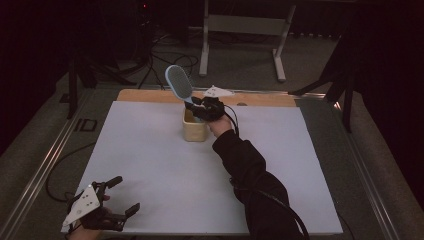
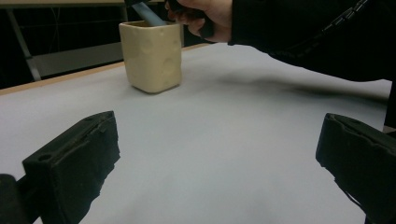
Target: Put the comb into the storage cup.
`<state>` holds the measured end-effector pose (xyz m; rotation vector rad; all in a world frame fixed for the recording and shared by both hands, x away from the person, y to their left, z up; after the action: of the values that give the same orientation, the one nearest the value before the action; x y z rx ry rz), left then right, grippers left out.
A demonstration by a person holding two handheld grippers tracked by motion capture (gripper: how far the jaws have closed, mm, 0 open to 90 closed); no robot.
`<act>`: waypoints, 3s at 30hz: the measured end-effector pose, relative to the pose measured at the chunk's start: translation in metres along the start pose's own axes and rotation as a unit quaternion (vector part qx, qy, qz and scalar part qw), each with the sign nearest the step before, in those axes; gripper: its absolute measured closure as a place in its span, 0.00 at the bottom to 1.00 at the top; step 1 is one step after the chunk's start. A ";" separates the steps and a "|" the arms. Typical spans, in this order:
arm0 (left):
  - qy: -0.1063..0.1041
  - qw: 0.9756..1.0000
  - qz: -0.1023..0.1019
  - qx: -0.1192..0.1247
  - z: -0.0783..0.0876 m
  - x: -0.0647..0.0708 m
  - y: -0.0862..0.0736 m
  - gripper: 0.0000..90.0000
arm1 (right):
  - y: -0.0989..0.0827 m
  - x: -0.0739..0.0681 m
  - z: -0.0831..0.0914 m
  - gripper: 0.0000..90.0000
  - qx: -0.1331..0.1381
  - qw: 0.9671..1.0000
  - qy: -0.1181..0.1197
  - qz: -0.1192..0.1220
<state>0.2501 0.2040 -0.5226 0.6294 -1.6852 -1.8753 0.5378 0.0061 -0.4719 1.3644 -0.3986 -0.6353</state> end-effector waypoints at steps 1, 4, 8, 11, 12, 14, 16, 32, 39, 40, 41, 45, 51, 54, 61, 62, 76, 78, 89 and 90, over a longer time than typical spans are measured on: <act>0.000 1.000 0.000 0.000 0.000 0.000 0.000 0.00 | 0.001 0.000 0.001 0.53 0.007 1.000 0.000 -0.004; -0.001 1.000 0.000 0.001 0.000 0.000 0.000 0.00 | 0.004 0.000 0.004 0.31 0.008 1.000 0.002 -0.010; -0.001 1.000 -0.002 0.001 -0.001 0.001 0.000 0.00 | 0.003 -0.003 0.007 0.09 -0.010 1.000 0.026 -0.013; 0.000 1.000 -0.001 0.000 -0.001 0.000 0.000 0.00 | 0.004 -0.003 0.009 0.09 -0.007 1.000 0.028 -0.009; 0.000 1.000 -0.002 0.000 -0.001 0.001 0.000 0.00 | 0.005 -0.004 0.009 0.09 -0.005 1.000 0.027 -0.009; -0.001 1.000 -0.002 0.001 -0.001 0.001 0.000 0.00 | 0.004 -0.004 0.010 0.09 -0.008 1.000 0.028 -0.006; -0.001 1.000 -0.001 0.000 -0.001 0.001 0.000 0.00 | 0.005 -0.004 0.010 0.09 -0.005 1.000 0.025 -0.006; -0.001 1.000 -0.002 0.002 -0.001 0.001 0.001 0.00 | 0.006 0.001 0.019 0.09 -0.009 1.000 0.018 -0.002; -0.001 1.000 -0.004 0.001 -0.001 0.001 0.001 0.00 | 0.009 0.000 0.024 0.09 -0.013 1.000 0.020 0.002; 0.000 1.000 -0.006 0.001 -0.001 0.001 0.001 0.00 | 0.009 0.000 0.025 0.09 -0.013 1.000 0.021 -0.001; 0.000 1.000 -0.006 0.001 -0.001 0.001 0.001 0.00 | 0.009 0.000 0.025 0.09 -0.013 1.000 0.021 -0.001; -0.001 1.000 -0.003 0.001 -0.001 0.001 0.002 0.00 | 0.012 -0.001 0.029 0.09 -0.017 1.000 0.016 0.001; -0.001 1.000 -0.004 0.000 -0.002 0.001 0.001 0.00 | 0.015 -0.002 0.036 0.09 -0.019 1.000 0.015 0.004; 0.000 1.000 -0.002 0.002 -0.001 0.001 0.002 0.00 | 0.015 -0.003 0.041 0.09 -0.022 1.000 0.013 0.012; 0.001 1.000 0.004 0.005 -0.001 0.000 0.002 0.00 | 0.006 -0.005 0.053 0.09 -0.030 0.999 0.016 0.013; 0.001 1.000 0.004 0.005 -0.001 0.000 0.002 0.00 | 0.005 -0.006 0.055 0.09 -0.029 0.999 0.016 0.010; 0.000 1.000 0.001 0.003 -0.002 0.001 0.002 0.00 | -0.016 -0.006 0.081 0.09 -0.034 0.999 0.022 0.001; 0.000 1.000 0.000 0.003 -0.002 0.001 0.002 0.00 | -0.018 -0.007 0.085 0.09 -0.032 0.999 0.022 -0.004; -0.004 1.000 -0.005 0.000 -0.003 0.002 0.002 0.00 | -0.028 -0.006 0.110 0.09 -0.040 0.999 0.023 0.000; -0.003 1.000 -0.004 0.000 -0.003 0.002 0.002 0.00 | -0.029 -0.005 0.112 0.09 -0.041 0.999 0.022 -0.001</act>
<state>0.2509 0.1997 -0.5209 0.6322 -1.6900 -1.8845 0.4601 -0.0795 -0.4802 1.2983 -0.3334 -0.6163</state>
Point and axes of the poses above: each handheld gripper's, and its own axes: z roughly backward along the jaws, y roughly out of its top, x roughly to its right, the point moved 9 cm from there along -z, roughly forward along the jaws, and after that the axes turned 7 degrees about x, right-handed, at the moved point
